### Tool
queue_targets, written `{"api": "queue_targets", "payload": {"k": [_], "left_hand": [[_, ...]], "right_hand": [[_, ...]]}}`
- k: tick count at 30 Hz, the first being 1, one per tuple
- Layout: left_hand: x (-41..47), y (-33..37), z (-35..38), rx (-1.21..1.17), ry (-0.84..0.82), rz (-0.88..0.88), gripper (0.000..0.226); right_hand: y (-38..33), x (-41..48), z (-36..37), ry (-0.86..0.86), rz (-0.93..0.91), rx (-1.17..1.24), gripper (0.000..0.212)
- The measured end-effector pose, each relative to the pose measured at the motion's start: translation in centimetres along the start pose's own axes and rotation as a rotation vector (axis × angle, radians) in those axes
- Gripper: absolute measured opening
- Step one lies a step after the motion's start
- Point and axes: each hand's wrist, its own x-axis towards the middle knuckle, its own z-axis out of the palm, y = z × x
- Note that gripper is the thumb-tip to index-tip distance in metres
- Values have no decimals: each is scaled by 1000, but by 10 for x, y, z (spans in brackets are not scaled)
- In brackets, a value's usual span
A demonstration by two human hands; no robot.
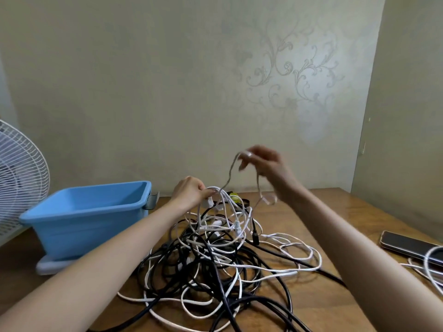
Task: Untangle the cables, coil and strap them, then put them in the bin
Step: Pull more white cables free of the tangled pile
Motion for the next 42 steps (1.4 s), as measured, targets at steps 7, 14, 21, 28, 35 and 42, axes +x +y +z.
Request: {"api": "queue_targets", "payload": {"k": [7, 14, 21, 28, 35, 42], "left_hand": [[10, -9, -5, -119, 93, -158, 47], [12, -40, -13, -270, 241, -388, 36], [6, -18, -5, -300, 143, -291, 46], [-1, -12, -5, -336, 51, -198, 39], [-9, -17, -12, -231, 21, -151, 43], [-13, -45, -20, -114, -34, -192, 48]], "right_hand": [[-13, 6, -58, 123, 27, 596, 31], [20, -12, -145, 320, 72, 1250, 21], [76, -21, -96, 182, 536, -270, 23], [81, -37, -17, -53, -170, -871, 34], [113, -26, 45, -657, -124, -1131, 71], [120, -13, 31, -821, -30, -1237, 20]]}}
